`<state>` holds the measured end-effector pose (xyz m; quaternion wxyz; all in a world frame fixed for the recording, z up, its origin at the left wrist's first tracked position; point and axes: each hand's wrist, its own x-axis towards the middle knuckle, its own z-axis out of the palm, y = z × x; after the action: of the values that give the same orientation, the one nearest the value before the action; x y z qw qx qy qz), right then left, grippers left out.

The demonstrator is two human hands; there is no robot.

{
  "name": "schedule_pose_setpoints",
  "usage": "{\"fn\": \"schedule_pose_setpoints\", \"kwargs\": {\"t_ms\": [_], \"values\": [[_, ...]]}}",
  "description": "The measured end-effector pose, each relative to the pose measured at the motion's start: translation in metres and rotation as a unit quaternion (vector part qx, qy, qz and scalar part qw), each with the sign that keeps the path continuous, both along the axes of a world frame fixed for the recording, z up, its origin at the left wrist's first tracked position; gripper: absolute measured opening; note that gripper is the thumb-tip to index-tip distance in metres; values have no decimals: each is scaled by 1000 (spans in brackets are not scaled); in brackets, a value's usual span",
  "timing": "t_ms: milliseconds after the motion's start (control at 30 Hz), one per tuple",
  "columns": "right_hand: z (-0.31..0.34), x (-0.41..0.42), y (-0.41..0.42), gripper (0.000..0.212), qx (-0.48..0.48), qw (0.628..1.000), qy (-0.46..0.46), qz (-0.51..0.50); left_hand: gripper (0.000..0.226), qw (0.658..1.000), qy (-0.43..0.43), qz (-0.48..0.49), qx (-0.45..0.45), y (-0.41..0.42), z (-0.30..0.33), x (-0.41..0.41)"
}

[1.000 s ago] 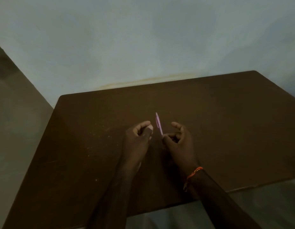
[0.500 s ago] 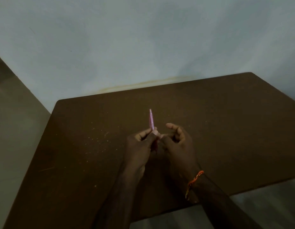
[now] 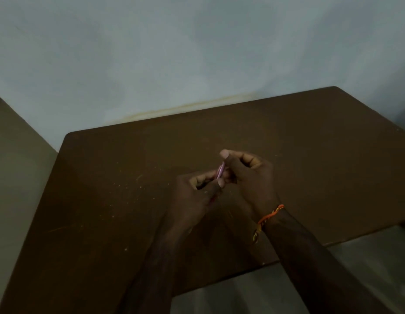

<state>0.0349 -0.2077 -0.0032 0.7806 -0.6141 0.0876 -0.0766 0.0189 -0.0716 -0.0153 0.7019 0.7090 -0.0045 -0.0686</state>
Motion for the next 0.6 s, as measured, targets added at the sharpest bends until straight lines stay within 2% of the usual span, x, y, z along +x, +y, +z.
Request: {"fn": "schedule_pose_setpoints", "kwargs": {"t_ms": [167,267,333,400,467,600], "values": [[0,1,-1,39,-20,1000,-19,12,30,1000,-9,0,4,-1,-3,1],[2,3,-8,35,-49,998,-27,-42,21,1000,24,-12,6,0,-8,1],[4,8,-21,25,-71,993,-39,-88,18,999,38,-7,21,4,-11,3],[0,15,-33,16,-157,981,-47,-107,17,999,44,14,16,9,-12,5],[-12,20,-38,12,-284,954,-24,-89,17,998,48,43,-3,13,-9,7],[-42,27,-29,9,-507,861,48,10,22,995,69,71,-24,19,-4,9]]}}
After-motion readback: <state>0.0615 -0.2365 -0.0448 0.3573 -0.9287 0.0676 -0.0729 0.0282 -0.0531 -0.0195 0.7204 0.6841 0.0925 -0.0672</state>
